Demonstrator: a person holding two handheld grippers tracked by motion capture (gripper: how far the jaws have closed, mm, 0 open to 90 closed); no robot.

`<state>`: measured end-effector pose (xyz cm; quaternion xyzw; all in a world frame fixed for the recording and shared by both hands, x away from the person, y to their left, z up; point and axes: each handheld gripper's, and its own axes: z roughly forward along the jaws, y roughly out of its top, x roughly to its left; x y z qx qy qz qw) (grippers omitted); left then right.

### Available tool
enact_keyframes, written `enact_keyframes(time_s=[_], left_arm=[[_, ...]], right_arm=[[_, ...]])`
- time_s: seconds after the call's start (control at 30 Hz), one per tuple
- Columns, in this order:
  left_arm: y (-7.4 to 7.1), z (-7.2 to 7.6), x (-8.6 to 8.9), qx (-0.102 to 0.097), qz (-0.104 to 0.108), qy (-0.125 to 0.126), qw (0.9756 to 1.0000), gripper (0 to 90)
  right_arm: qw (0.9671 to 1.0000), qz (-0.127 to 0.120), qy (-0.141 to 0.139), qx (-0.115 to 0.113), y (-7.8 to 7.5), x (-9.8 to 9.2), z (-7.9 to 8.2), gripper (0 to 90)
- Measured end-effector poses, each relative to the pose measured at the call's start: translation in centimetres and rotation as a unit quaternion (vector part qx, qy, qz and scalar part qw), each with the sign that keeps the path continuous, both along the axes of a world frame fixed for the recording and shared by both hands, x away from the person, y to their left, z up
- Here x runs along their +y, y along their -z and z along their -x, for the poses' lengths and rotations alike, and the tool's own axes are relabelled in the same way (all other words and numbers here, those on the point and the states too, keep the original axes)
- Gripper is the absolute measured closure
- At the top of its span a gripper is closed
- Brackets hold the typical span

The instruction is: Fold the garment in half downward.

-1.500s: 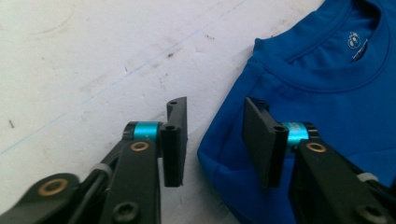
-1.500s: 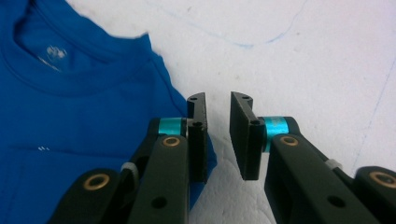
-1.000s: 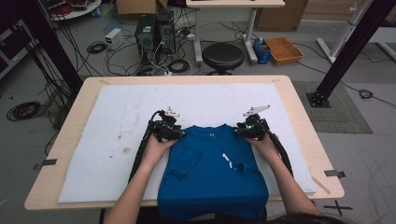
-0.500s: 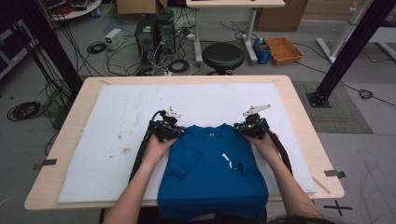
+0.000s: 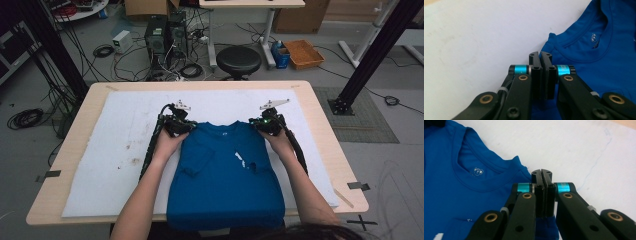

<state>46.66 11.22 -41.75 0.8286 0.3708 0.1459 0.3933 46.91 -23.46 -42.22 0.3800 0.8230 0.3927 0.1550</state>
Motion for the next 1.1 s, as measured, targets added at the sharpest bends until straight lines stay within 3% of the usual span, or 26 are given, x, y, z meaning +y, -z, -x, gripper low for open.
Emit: enact_keyframes(time_s=[0.07,0.2,0.43,0.77,0.93,1.03,1.1], left_arm=[[-0.2,-0.4,0.2,-0.007,0.004,-0.004,1.0,87.2],[-0.5,-0.8,0.7,-0.01,0.025,-0.008,0.9996,87.2],[-1.7,0.3,0.7,-0.022,0.021,0.011,0.9995,87.2],[-3.2,4.6,1.3,-0.054,0.014,0.049,0.9972,87.2],[-3.3,6.6,1.8,-0.058,0.024,0.059,0.9963,87.2],[-3.6,7.9,1.6,-0.059,0.012,0.073,0.9955,87.2],[-3.7,9.1,1.4,-0.073,0.013,0.081,0.994,87.2]], right_arm=[[0.9999,-0.006,0.009,-0.007,-0.4,-0.1,-0.9,90.0],[0.9996,-0.021,0.014,-0.01,-0.8,-0.5,-1.3,90.0],[0.9993,-0.03,0.008,-0.021,-1.7,-0.7,0.0,90.0],[0.9979,-0.044,-0.013,-0.046,-2.7,-1.3,4.3,90.0],[0.9967,-0.049,-0.025,-0.059,-3.0,-1.6,7.0,90.0],[0.9965,-0.047,-0.031,-0.062,-3.1,-1.7,8.4,90.0],[0.9963,-0.046,-0.036,-0.064,-3.1,-1.7,9.2,90.0]])
